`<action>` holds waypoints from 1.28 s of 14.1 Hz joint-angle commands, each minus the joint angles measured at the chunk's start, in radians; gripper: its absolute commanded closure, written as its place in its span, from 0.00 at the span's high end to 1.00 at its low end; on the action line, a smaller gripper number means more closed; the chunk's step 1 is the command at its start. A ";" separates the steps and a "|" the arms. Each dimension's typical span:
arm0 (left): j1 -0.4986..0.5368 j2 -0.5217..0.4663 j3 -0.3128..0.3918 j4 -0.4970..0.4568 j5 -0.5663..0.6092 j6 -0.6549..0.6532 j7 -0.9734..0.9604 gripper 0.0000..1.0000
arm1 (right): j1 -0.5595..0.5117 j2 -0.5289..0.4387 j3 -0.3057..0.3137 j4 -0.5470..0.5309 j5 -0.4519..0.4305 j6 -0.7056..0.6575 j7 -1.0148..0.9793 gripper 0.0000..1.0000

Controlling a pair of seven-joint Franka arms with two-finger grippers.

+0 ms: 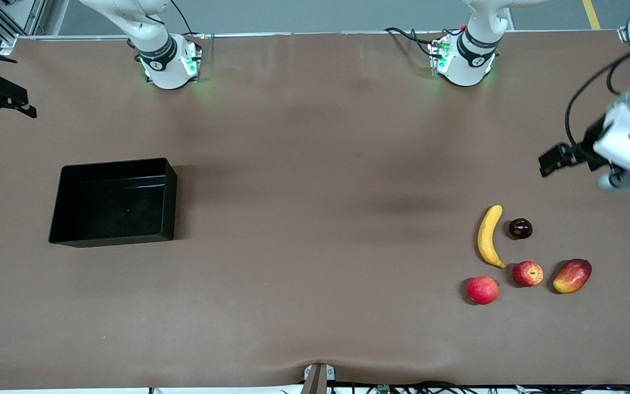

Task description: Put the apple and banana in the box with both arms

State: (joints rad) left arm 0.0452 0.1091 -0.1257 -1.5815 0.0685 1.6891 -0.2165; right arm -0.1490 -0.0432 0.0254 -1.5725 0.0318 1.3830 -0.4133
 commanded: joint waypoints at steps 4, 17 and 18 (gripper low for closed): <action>0.059 0.184 -0.003 0.040 -0.015 0.139 0.009 1.00 | -0.026 0.081 0.005 -0.007 0.017 0.004 -0.064 1.00; 0.105 0.533 -0.002 0.158 -0.010 0.409 0.193 1.00 | -0.064 0.272 0.005 0.055 -0.032 0.042 -0.253 1.00; 0.105 0.550 -0.002 0.158 -0.009 0.434 0.235 1.00 | -0.079 0.281 0.005 0.055 -0.027 0.050 -0.249 1.00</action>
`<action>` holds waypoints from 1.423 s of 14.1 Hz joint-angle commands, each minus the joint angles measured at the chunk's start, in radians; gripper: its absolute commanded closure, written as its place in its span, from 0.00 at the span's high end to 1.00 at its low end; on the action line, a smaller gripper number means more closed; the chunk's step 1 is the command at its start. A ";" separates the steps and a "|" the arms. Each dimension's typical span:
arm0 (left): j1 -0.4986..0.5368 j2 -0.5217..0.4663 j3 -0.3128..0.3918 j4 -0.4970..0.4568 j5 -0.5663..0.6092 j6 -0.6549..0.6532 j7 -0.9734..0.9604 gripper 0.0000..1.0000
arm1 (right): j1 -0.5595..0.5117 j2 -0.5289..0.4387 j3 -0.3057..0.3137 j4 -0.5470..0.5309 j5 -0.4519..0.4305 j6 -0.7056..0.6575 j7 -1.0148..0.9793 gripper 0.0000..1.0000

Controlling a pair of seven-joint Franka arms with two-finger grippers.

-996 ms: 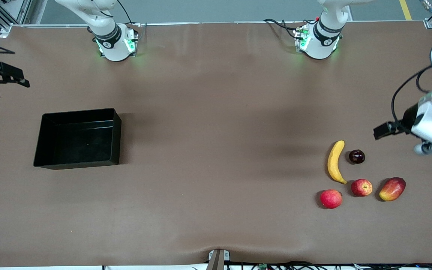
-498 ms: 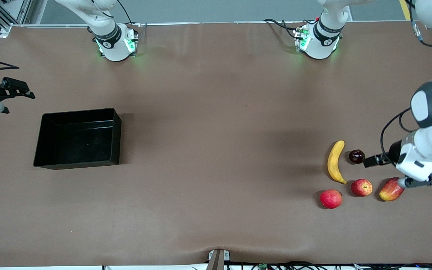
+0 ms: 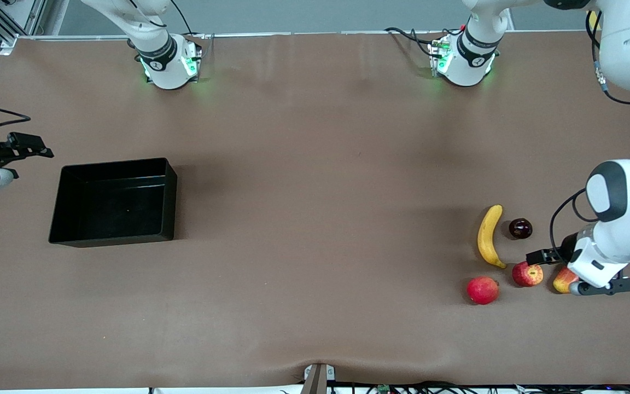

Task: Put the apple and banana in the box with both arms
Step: 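Reach the left gripper to the apple while the right gripper reaches the box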

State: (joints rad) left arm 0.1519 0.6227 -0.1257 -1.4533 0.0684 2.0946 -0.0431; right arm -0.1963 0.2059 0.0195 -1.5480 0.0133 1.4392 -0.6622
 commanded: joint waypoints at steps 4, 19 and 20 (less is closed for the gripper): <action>0.026 0.100 -0.002 0.028 -0.010 0.104 0.216 1.00 | -0.078 0.099 0.011 -0.039 -0.015 0.117 -0.003 1.00; 0.028 0.181 0.000 0.024 0.011 0.183 0.209 1.00 | -0.276 0.291 0.013 -0.231 -0.046 0.417 -0.108 0.65; 0.028 0.181 0.000 0.024 0.011 0.183 0.210 1.00 | -0.279 0.293 0.013 -0.245 -0.044 0.420 -0.108 0.46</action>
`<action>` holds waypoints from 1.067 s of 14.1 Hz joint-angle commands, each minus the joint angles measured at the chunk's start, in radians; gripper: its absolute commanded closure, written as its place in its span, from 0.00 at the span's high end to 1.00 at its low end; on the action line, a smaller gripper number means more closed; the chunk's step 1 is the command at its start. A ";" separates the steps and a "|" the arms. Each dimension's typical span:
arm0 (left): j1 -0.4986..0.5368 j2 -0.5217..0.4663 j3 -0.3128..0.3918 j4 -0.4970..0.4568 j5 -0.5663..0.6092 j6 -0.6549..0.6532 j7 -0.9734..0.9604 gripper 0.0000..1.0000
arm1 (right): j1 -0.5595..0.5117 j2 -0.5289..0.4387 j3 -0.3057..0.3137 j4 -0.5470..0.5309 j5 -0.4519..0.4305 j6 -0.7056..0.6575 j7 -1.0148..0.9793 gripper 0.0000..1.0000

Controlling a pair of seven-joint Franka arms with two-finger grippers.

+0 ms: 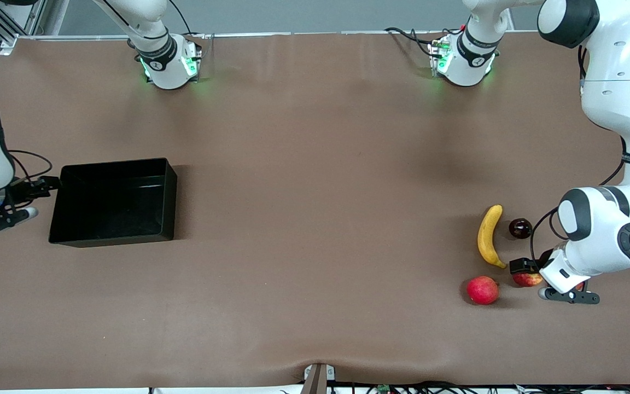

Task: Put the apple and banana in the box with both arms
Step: 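Grasp the apple with the left gripper while the right gripper pushes the box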

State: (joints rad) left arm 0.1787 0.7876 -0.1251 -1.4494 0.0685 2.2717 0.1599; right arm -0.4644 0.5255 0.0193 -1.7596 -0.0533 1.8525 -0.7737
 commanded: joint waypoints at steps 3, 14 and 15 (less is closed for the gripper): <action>0.001 0.016 -0.001 0.018 0.022 0.006 0.015 1.00 | -0.011 -0.029 0.013 -0.047 0.024 -0.001 0.005 0.00; 0.004 0.022 0.005 0.015 0.063 0.006 0.018 0.70 | 0.143 -0.134 0.024 0.038 0.220 -0.266 0.301 0.00; 0.005 0.022 0.005 0.015 0.063 0.006 0.018 0.56 | 0.180 -0.157 0.022 0.037 0.260 -0.282 0.348 0.00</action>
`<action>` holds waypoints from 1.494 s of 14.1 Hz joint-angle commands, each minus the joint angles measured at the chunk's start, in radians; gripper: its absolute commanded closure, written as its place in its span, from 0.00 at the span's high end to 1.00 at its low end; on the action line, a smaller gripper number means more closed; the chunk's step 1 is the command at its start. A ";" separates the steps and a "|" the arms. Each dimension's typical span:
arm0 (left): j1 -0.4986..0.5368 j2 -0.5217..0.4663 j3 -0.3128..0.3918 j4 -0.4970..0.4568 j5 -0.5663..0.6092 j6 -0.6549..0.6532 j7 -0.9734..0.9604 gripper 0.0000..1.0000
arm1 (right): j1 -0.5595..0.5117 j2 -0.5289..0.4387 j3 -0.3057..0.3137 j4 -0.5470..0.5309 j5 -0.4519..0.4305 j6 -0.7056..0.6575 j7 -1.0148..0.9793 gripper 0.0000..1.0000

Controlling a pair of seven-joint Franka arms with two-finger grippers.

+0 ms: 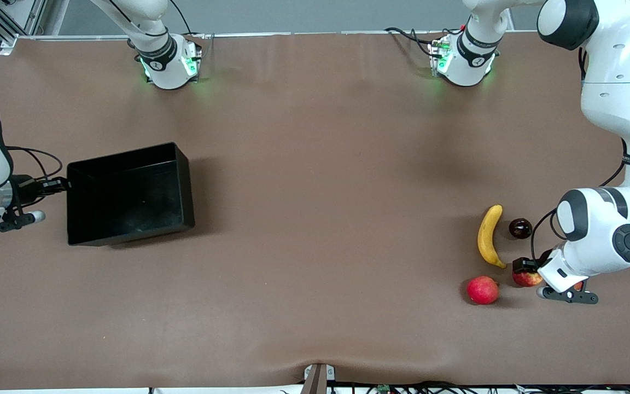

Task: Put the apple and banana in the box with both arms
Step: 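Grasp the apple with the left gripper while the right gripper pushes the box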

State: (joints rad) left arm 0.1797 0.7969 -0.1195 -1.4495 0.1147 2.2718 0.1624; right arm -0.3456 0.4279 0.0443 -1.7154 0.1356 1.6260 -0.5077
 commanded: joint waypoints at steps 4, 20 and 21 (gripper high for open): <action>0.001 0.005 -0.002 0.020 0.045 0.006 0.003 0.00 | 0.250 -0.107 -0.003 -0.009 0.128 -0.063 0.347 0.00; -0.094 -0.268 -0.144 0.021 0.023 -0.264 -0.343 0.00 | 0.910 0.104 -0.004 -0.006 0.295 0.574 1.065 0.00; -0.118 -0.278 -0.150 0.021 0.023 -0.285 -0.394 0.00 | 0.910 0.109 -0.004 -0.003 0.295 0.575 1.087 0.07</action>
State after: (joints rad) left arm 0.0934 0.5531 -0.2656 -1.4069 0.1358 2.0181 -0.1543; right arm 0.5510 0.5408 0.0525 -1.7273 0.3920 2.1899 0.5565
